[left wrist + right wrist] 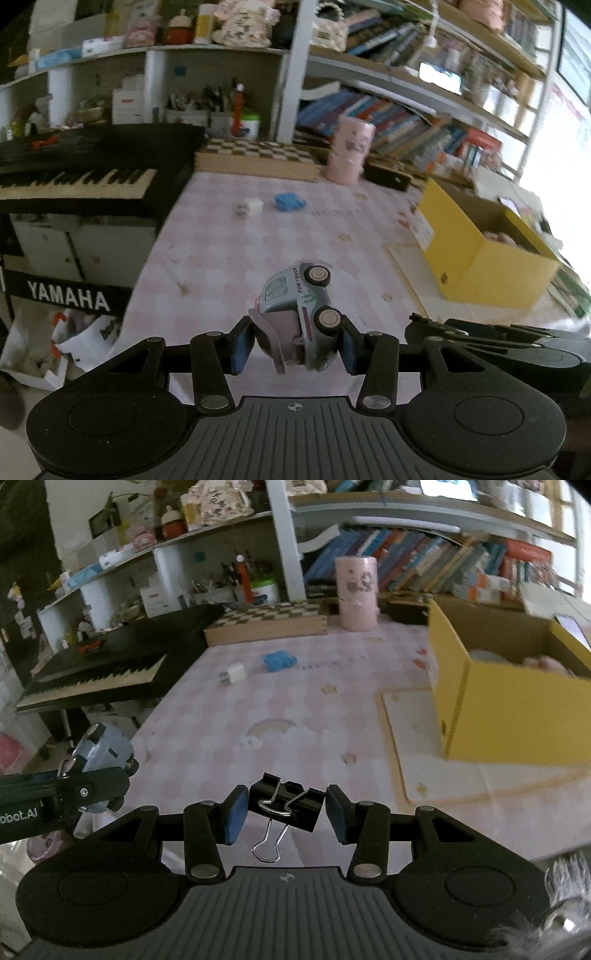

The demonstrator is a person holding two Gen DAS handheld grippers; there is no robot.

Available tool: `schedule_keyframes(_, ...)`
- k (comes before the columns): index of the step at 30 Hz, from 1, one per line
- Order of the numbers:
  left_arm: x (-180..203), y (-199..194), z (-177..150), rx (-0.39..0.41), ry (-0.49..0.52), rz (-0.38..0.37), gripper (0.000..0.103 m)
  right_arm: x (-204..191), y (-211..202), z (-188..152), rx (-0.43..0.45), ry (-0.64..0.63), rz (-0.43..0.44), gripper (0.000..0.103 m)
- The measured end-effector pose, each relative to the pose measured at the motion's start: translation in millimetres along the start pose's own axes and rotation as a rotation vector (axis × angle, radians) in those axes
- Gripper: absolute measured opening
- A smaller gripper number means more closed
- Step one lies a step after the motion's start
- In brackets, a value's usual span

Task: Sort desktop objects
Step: 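Carry the toy car in the left gripper while the right carries the clip to the yellow box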

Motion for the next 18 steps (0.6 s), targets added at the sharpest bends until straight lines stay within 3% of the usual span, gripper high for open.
schedule_keyframes(18,51,0,-25,-0.082,0.123,-0.205,0.046,34,-59,-53,-0.002,0.171,-0.2,0.043)
Point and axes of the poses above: each gripper's, at about its wrist camera, not at the fingertips, and y roughly the way its jaws point, x to its right, z to its top, the point moved 4 cm from there along y, roughly the way its jaws point, and after that the axes turned 1 degree about -x, right-handed, at the moved point
